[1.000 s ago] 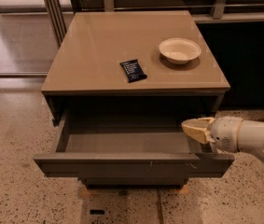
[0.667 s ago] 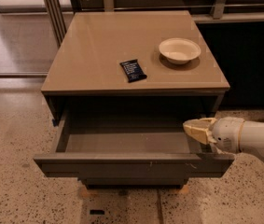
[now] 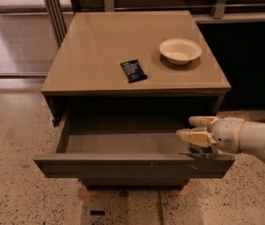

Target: Open top drawer

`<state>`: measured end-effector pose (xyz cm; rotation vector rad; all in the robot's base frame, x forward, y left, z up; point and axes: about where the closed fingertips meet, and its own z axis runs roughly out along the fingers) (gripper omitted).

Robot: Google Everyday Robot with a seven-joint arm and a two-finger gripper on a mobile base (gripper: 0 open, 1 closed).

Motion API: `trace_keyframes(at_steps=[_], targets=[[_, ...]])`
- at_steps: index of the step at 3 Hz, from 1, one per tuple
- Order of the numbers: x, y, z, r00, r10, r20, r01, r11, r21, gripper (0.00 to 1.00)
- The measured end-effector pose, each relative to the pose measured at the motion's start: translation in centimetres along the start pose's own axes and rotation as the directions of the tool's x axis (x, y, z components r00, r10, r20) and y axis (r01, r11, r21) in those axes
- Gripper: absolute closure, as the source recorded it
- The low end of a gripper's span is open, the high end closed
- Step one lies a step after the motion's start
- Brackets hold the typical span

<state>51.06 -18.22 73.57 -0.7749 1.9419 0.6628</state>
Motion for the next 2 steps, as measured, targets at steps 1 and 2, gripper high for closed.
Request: trace_keyframes(at_steps=[1,2], targets=[[-0.01,0.01,0.01,1.000,0.000,0.000,0.000,1.0000,0.000,0.00],[-0.01,0.01,0.01,1.000,0.000,0.000,0.000,1.0000,0.000,0.00]])
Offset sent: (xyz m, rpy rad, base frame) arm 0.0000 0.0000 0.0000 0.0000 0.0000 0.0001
